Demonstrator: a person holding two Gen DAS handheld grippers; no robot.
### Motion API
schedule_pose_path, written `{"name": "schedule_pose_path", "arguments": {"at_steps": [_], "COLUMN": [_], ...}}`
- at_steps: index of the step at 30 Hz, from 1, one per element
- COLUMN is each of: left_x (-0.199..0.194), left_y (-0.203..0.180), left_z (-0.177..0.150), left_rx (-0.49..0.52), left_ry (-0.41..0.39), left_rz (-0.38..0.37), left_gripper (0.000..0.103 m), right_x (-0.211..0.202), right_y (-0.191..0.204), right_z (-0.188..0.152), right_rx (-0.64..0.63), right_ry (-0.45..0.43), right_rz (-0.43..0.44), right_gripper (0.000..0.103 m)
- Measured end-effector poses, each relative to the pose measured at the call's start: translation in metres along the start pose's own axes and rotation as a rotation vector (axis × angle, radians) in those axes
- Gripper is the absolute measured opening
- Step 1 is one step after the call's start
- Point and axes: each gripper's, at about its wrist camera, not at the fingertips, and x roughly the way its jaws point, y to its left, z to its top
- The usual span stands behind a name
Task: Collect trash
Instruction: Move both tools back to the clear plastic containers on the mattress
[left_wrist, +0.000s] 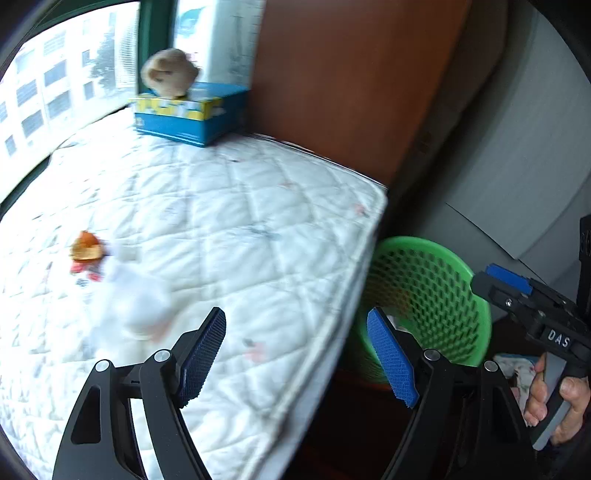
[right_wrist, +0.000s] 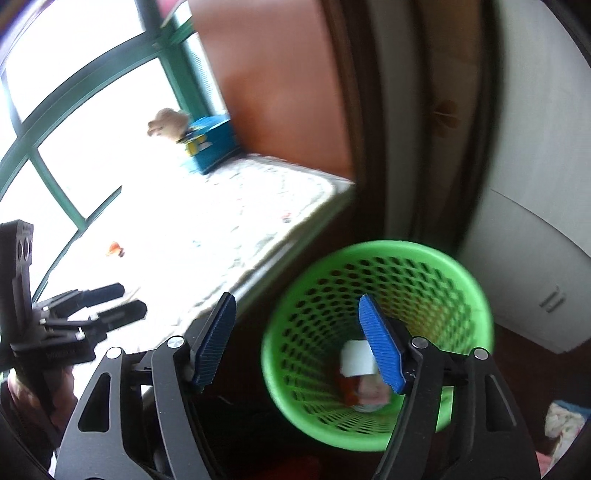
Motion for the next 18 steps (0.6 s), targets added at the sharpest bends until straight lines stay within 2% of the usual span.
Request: {"name": "schedule_pose_path", "arguments": {"at_steps": [8,12,18], "left_x": [-0.017,-0.011,0.013], "left_y": [0.085,0.116,0.146], "left_z": [0.001,0.002,0.006], "left_rx": [-0.113,-0.114,-0.142], "left_ry": [-0.033,-0.013,0.043], "left_rz": [0.122,0.157,0.101], "left_gripper": [0.076,0.076,0.076], "right_x": [0.027,0.036,0.051], "right_y": [0.059,0.078,0.099], "right_z": [0.010,0.013,0.017], "right_rx": [-0.091,-0.116,-0.136], "right_ry": [0.032,0.044,0.075], "right_rz": [0.083,0.109,0.142], "right_gripper": [0.074,0.076,0.077]}}
